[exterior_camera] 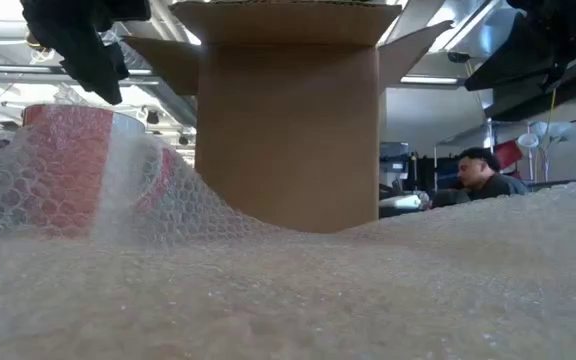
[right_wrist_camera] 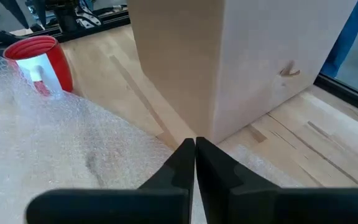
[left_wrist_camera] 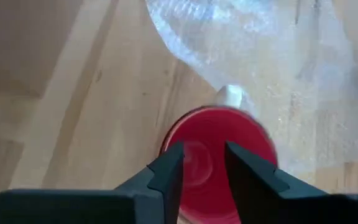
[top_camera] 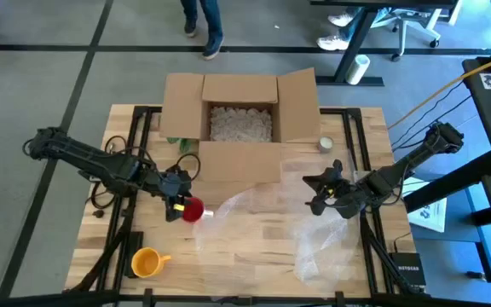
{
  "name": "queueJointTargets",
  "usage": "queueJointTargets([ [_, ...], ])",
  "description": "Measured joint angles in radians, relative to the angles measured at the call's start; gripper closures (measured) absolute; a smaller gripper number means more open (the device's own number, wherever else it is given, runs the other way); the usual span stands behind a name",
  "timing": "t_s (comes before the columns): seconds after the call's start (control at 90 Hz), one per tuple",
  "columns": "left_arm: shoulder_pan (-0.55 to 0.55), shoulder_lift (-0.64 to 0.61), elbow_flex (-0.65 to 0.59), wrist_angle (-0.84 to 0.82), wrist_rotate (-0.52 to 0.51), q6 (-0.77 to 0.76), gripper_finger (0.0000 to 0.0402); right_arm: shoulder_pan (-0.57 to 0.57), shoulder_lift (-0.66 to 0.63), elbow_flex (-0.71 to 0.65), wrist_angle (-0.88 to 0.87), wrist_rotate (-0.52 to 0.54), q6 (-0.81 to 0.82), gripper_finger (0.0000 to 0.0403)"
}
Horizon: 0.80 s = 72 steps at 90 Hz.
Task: Wrap mug
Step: Put the red mug on the bubble wrap
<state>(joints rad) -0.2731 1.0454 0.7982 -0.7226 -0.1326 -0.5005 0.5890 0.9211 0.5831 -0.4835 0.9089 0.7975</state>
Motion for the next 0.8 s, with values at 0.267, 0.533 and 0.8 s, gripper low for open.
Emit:
queueJointTargets([
  [0.267,0.043,0.035,0.0,-0.022,0.063,-0.016,0.0304,0.0,0.0,0.0,-0.012,0.0,0.0,0.0403],
  [0.533,0.054,0.093,0.003,-0.014,0.101,-0.016,0.0305,0.0,0.0,0.0,-0.016,0.015,0.0,0.0403],
  [0.8,0.053,0.113,0.0,-0.022,0.095,-0.016,0.0305,0.0,0.0,0.0,-0.016,0.017,0.0,0.0403],
])
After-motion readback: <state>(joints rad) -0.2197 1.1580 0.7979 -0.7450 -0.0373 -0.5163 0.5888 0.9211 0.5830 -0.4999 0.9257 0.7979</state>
